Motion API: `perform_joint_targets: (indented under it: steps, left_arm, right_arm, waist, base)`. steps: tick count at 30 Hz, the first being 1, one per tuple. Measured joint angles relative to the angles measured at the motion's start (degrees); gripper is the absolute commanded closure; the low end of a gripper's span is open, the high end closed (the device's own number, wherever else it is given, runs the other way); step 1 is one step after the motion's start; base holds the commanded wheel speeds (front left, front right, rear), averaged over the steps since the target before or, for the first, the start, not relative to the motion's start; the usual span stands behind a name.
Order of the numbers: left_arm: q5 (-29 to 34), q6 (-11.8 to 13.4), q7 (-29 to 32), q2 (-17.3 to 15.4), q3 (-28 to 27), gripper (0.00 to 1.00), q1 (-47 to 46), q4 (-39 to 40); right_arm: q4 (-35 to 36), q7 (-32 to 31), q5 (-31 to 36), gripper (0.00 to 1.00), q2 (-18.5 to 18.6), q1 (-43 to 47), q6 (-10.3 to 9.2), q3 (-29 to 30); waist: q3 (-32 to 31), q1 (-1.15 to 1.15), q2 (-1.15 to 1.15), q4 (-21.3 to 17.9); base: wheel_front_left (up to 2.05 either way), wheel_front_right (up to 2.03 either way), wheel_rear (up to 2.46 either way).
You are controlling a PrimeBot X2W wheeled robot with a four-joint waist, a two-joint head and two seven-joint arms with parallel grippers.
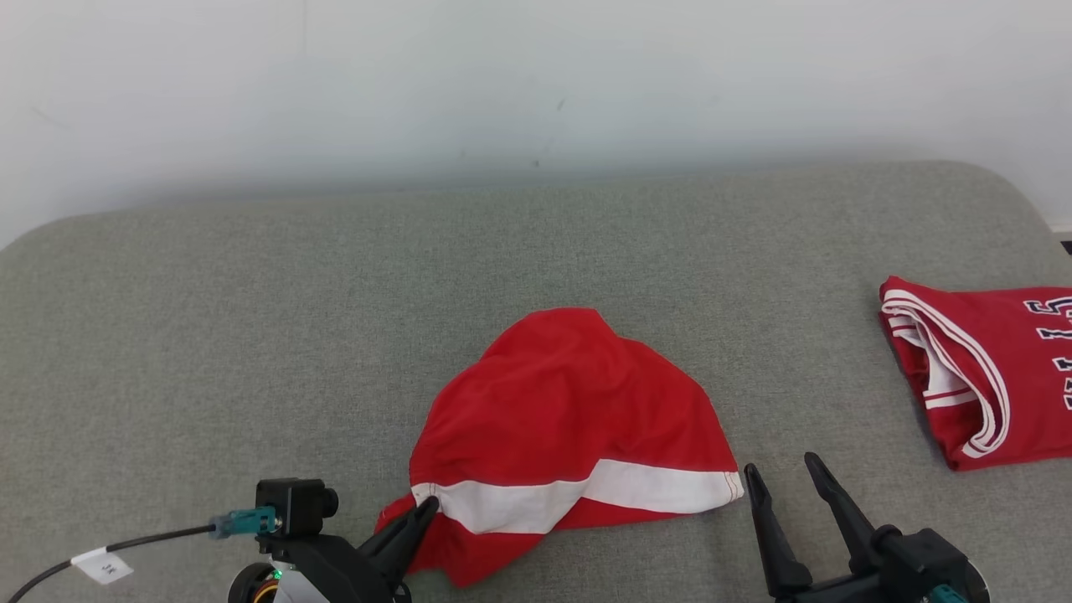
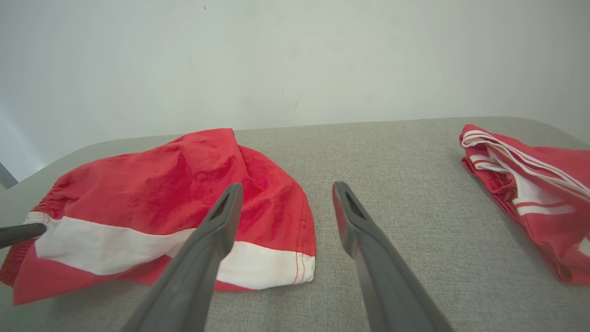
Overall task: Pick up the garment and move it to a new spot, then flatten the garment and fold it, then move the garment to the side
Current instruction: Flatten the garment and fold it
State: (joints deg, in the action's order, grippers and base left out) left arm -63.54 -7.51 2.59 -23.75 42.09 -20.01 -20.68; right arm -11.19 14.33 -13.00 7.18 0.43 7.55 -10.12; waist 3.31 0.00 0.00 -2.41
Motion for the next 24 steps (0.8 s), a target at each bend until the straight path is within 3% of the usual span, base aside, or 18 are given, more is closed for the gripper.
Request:
perform_joint_targets:
  steps: [8, 17, 24]
  left_arm:
    - [5.32, 0.89, -8.82, 1.48, 0.66, 1.0, -0.27, -2.16]
    - [6.5, 1.1, -10.63, 3.01, 1.69, 1.0, 0.07, -3.12]
    - [6.48, 0.93, -10.92, 3.64, 2.23, 1.0, -0.34, -3.58]
  right_arm:
    - [-3.18, -6.82, -0.24, 0.0, 0.44, -1.36, 0.0, 2.05]
    - [-10.27, -19.0, 0.16, 0.0, -1.36, -7.19, 0.0, 3.92]
    - [-14.89, -21.84, -0.63, 0.0, -2.88, -10.76, 0.0, 1.35]
  waist:
    - [1.84, 0.0, 0.0, 0.4]
    - [3.43, 0.0, 0.0, 1.2]
    - [3.88, 0.0, 0.0, 2.02]
  base:
    - [0.0, 0.0, 0.0]
    - [0.0, 0.0, 0.0]
    - [0.0, 0.0, 0.0]
